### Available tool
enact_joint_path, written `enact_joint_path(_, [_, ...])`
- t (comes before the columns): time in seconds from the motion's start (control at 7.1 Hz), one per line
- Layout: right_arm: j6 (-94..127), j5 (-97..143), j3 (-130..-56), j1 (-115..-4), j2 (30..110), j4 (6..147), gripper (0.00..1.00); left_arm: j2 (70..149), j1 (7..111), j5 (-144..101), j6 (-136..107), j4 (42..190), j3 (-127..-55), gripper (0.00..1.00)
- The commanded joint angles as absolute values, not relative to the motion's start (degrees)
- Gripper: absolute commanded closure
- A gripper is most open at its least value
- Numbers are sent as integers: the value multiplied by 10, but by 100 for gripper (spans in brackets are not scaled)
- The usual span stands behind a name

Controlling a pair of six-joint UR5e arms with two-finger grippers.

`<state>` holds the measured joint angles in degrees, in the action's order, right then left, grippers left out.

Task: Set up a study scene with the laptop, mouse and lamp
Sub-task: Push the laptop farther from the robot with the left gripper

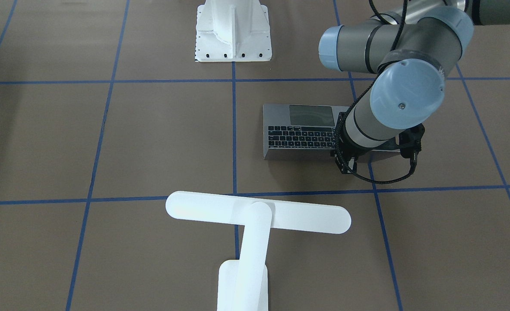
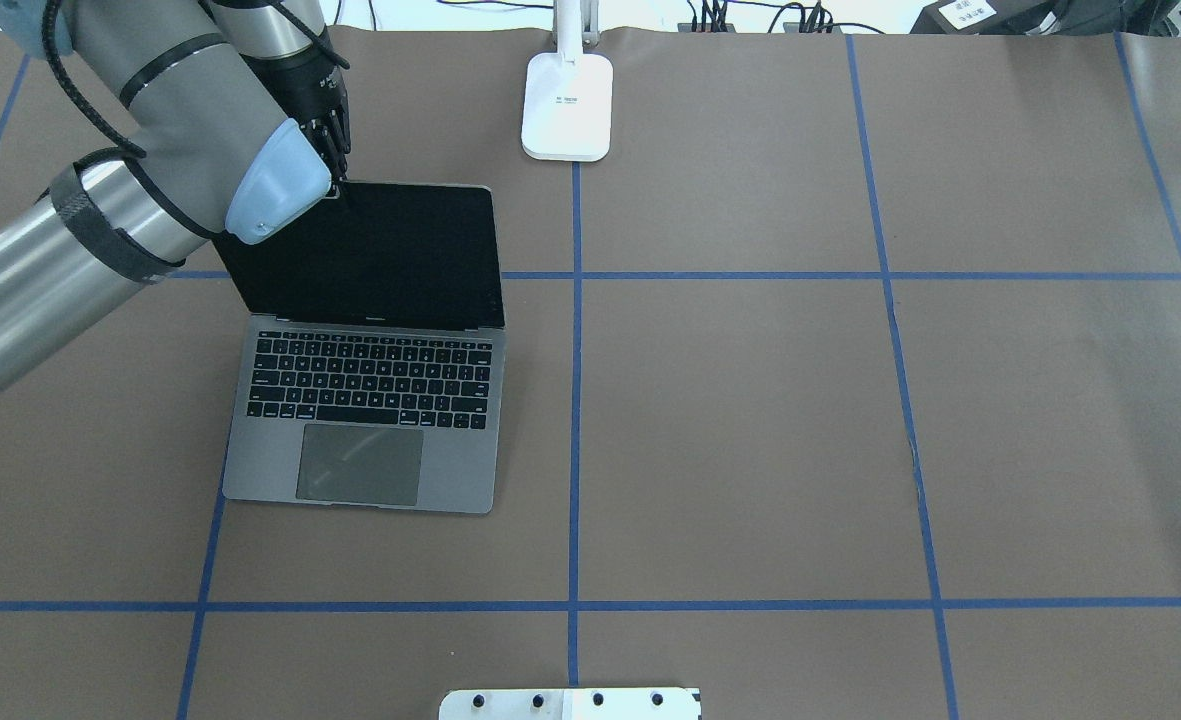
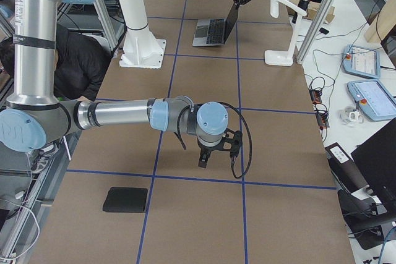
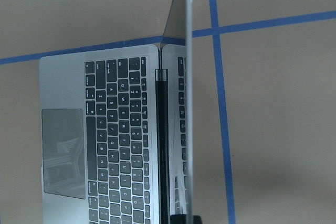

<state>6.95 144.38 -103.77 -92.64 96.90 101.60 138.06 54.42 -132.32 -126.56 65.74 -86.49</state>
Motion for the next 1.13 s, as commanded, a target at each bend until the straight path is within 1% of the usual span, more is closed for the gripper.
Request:
enact_joint_path(0.0, [69,1443,-1030,-926,960,1016,1,1379,545,-1326,-1320,677,-855,100])
enact_joint_path(0.99, [69,1443,-1021,-926,954,1015,1,1375,545,-1328,-1357,686,-856,100])
